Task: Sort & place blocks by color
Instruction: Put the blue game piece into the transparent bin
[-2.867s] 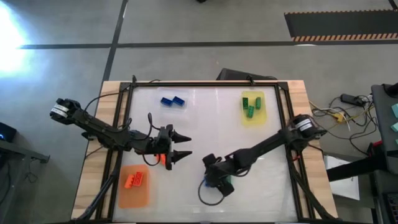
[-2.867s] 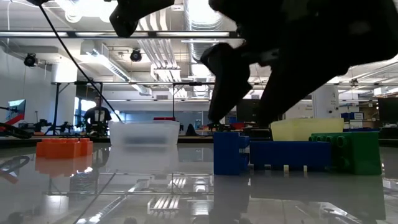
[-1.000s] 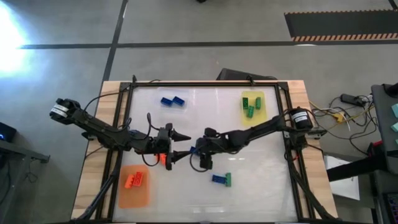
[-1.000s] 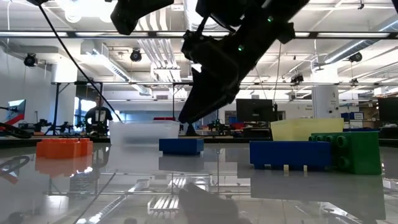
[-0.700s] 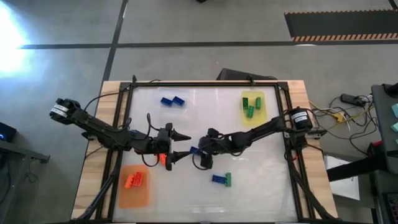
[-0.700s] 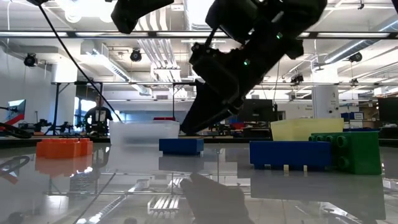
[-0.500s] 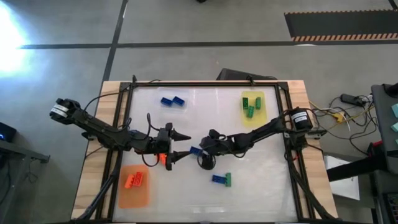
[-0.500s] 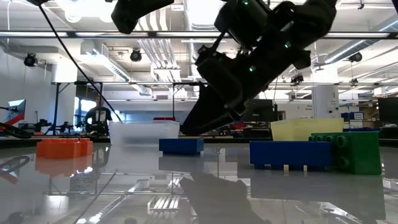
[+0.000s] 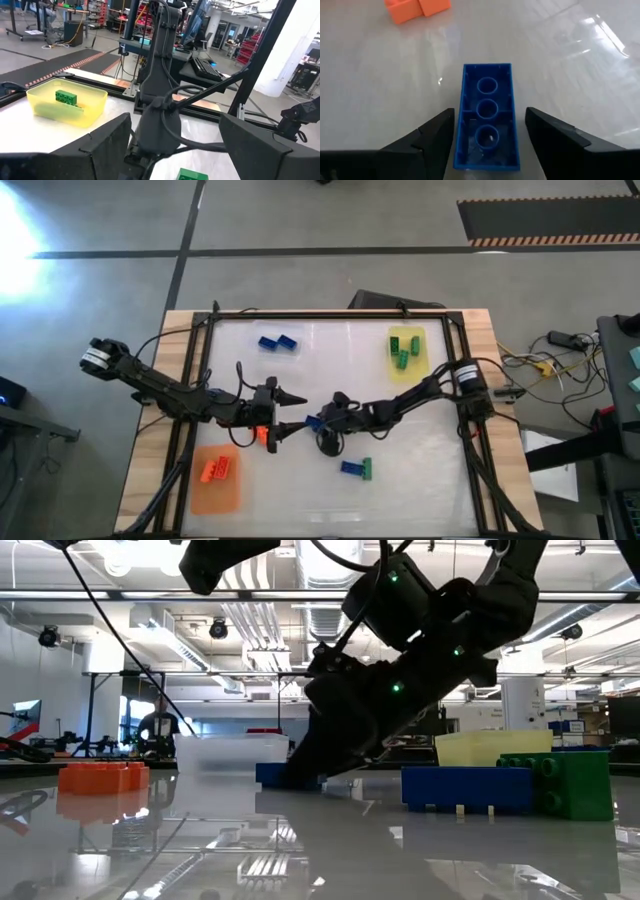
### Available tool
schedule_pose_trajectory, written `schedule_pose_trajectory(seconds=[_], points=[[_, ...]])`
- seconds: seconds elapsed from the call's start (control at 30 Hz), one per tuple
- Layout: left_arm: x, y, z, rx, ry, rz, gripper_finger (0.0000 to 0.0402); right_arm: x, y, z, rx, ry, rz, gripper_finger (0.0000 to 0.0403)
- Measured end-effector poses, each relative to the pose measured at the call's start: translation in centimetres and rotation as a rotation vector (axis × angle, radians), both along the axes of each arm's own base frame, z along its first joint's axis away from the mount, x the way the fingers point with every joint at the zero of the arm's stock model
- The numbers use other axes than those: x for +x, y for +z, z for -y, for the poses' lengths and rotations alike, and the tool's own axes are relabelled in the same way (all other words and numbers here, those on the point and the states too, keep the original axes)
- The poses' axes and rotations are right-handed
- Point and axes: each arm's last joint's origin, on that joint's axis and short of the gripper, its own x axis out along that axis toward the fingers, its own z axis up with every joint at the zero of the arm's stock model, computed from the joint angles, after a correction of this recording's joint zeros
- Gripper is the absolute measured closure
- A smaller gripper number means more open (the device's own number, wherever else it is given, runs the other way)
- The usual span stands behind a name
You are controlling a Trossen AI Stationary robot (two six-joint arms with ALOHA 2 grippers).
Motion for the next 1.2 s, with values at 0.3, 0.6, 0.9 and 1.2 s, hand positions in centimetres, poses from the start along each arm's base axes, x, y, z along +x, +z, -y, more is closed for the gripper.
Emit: schedule_pose_trajectory(seconds=[0.3, 0.6, 0.9, 1.2], points=[[0.0, 0.0, 0.0, 0.021, 0.001, -0.004, 0.0114, 0.1, 0.6, -0.4, -0.049, 0.038, -0.02, 0.026], [0.1, -0.7, 0.0, 0.062, 0.002, -0.039, 0.0114, -2.1, 4.7, -1.0, -0.135, 0.126, -0.058, 0.0279], [1.7, -4.0, 0.6, 0.203, -0.014, -0.162, 0.0114, -6.3, 10.3, -1.5, -0.197, 0.141, 0.232, 0.0279], [4.3, -6.8, 0.4, 0.208, 0.035, -0.112, 0.0114, -7.8, 10.7, -1.4, -0.181, 0.164, 0.401, 0.0279]])
